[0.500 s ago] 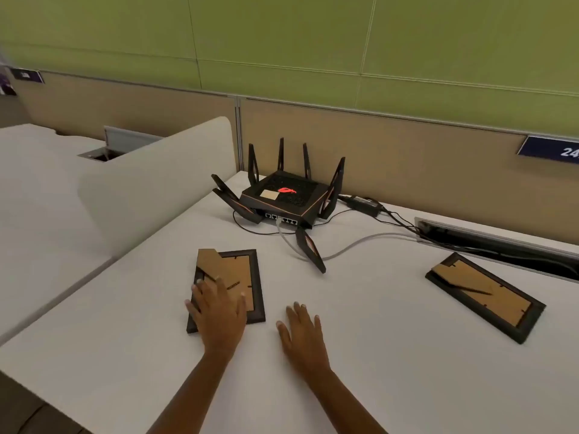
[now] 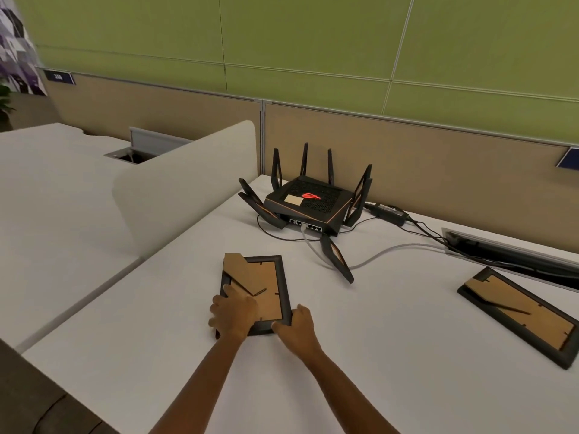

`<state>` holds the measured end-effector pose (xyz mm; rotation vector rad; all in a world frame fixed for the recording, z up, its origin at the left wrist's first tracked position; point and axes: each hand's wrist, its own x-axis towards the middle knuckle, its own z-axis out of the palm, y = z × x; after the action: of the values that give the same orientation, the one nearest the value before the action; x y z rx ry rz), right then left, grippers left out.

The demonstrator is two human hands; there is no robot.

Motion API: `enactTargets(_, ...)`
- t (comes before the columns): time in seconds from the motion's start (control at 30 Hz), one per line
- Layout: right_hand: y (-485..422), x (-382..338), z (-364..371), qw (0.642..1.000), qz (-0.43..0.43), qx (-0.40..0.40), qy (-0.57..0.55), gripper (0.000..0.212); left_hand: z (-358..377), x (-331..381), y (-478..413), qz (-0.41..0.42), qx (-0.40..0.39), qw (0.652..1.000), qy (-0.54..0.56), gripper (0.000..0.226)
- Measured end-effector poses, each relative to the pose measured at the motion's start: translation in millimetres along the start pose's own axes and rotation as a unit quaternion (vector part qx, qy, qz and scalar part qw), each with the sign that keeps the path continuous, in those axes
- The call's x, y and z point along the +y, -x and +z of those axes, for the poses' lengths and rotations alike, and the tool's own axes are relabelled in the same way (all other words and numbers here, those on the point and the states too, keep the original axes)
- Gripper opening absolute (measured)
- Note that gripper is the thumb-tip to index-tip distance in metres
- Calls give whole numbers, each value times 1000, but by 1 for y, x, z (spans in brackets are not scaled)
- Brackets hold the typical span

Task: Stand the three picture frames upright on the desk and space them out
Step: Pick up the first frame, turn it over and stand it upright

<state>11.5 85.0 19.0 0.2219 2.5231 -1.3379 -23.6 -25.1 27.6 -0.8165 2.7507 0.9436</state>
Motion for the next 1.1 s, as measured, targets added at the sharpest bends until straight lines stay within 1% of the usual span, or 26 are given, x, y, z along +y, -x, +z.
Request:
enactTargets(0.07, -2, 0, -4, 999, 24, -17, -30, 67, -5, 1, -4, -22, -3, 999, 41, 51)
enactTargets(0.13, -4, 2, -6, 998, 37, -18, -43, 59, -9, 1, -9, -38, -6, 997, 71, 45)
enactTargets(0.23, -5, 3, -13, 996, 40, -19, -75, 58, -12, -4, -19, -35, -10, 995, 93, 36)
enactTargets(0.3, -1, 2, -21, 994, 39, -30, -96, 59, -14, -7, -24, -14, -31, 992, 119, 27)
enactTargets(0.37, 3, 1, -30, 992, 36, -41, -112, 57, -20, -6, -26, -6, -74, 981, 178, 13)
enactTargets(0.4, 5, 1, -36, 991, 30, -42, -120, 57, -24, -4, -25, -16, -101, 971, 217, 9)
enactTargets(0.43, 6, 2, -41, 991, 25, -40, -126, 57, -29, -2, -23, -30, -134, 956, 258, 10)
enactTargets(0.53, 11, 4, -57, 988, -3, -17, -155, 57, -43, 5, -14, -56, -227, 891, 390, 22)
enactTargets(0.57, 12, 4, -62, 986, -16, -4, -163, 55, -49, 8, -9, -66, -243, 871, 423, 20)
enactTargets(0.6, 13, 5, -68, 986, -32, 12, -165, 53, -53, 12, -6, -75, -250, 858, 443, 14)
enactTargets(0.63, 14, 6, -73, 985, -51, 33, -160, 50, -57, 17, -2, -82, -258, 849, 454, 11)
enactTargets(0.73, 15, 13, -87, 979, -109, 107, -132, 41, -65, 31, 11, -92, -295, 830, 465, 12)
enactTargets(0.8, 15, 18, -95, 974, -133, 144, -112, 38, -68, 40, 20, -101, -321, 817, 469, 12)
enactTargets(0.93, 15, 33, -115, 965, -168, 182, -87, 31, -70, 55, 35, -98, -365, 806, 455, 18)
enactTargets(1.03, 19, 43, -134, 954, -215, 199, -66, 20, -69, 69, 48, -87, -406, 797, 440, 17)
enactTargets(1.1, 24, 49, -145, 948, -233, 205, -68, 25, -67, 80, 57, -75, -430, 787, 436, 15)
